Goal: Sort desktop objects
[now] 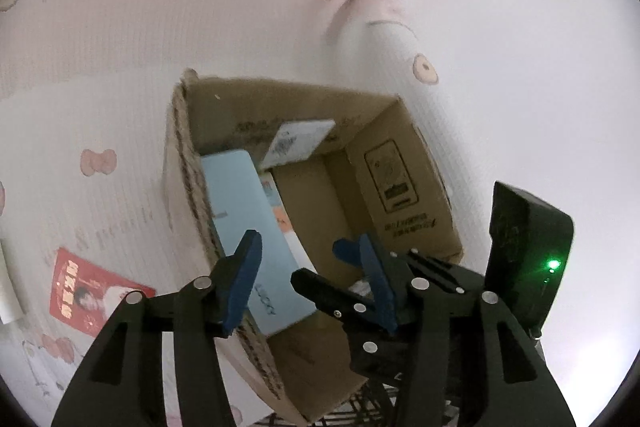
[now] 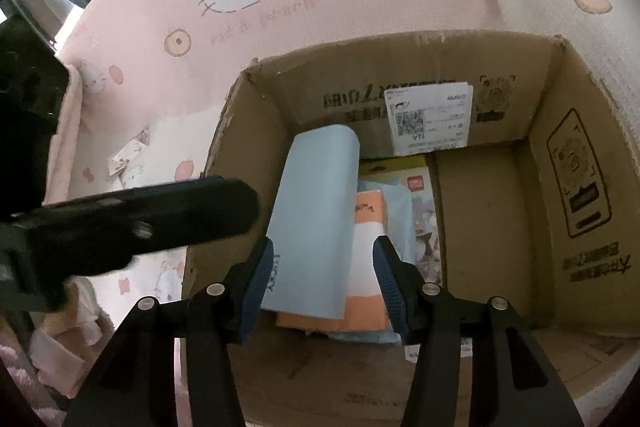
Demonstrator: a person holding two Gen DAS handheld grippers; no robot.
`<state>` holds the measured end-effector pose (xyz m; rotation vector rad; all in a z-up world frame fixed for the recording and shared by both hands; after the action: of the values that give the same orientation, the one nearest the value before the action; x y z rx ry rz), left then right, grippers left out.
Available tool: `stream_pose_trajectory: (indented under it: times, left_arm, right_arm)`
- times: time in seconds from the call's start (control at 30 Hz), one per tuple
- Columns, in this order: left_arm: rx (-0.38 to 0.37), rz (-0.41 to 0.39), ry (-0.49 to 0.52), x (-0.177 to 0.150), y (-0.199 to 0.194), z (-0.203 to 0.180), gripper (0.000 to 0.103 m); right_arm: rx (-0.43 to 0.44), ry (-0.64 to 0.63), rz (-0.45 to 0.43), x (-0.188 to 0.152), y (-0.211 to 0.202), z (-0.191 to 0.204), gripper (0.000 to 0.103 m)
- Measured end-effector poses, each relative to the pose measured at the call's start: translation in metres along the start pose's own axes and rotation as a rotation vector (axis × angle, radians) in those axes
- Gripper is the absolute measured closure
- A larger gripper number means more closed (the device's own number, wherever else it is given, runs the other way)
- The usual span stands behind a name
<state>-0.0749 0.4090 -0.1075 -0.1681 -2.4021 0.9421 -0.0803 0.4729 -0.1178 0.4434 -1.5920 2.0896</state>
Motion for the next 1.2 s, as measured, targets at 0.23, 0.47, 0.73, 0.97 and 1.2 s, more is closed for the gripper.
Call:
stream_pose_trajectory:
  times: [0.23,0.47,0.73,0.97,1.2]
  left_arm:
    - [-0.041,-0.026,-0.022,0.018,-0.008,0.019,0.047]
    - [-0.164,-0.13,0.037,0.047,-0.022,0.023,0.047]
    - [-0.139,-0.199,0.066,0.066,-0.02,0.048,0.052]
    - [-0.174,-0.159,0.066,0.065,-0.01,0.063,0.053]
    - [-0.183,-0.151,0.012,0.061,-0.015,0.074,0.053]
  right_arm:
    - [-0.025,0.053,0.021,0.007,0.007,0.002,0.054]
    - [-0.027,0.166,0.07,0.024,0.033,-0.007,0.054]
    - [-0.09,0.213,0.026,0.063,0.065,-0.004,0.067]
    - [-0.127,0.168,0.088,0.07,0.103,0.0,0.067]
    - [-0.133,0.168,0.153,0.045,0.1,-0.004,0.068]
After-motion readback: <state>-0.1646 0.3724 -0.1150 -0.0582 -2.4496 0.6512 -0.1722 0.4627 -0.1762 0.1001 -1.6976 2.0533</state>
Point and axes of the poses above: each gripper's, at about its wrist camera, not at the fingertips, and y roughly the way its jaws point, z to its left, x to its top, the point moved 7 cm from there along y, roughly the way its jaws point, and after that the axes turned 8 degrees about -z, right-handed, at the moved point
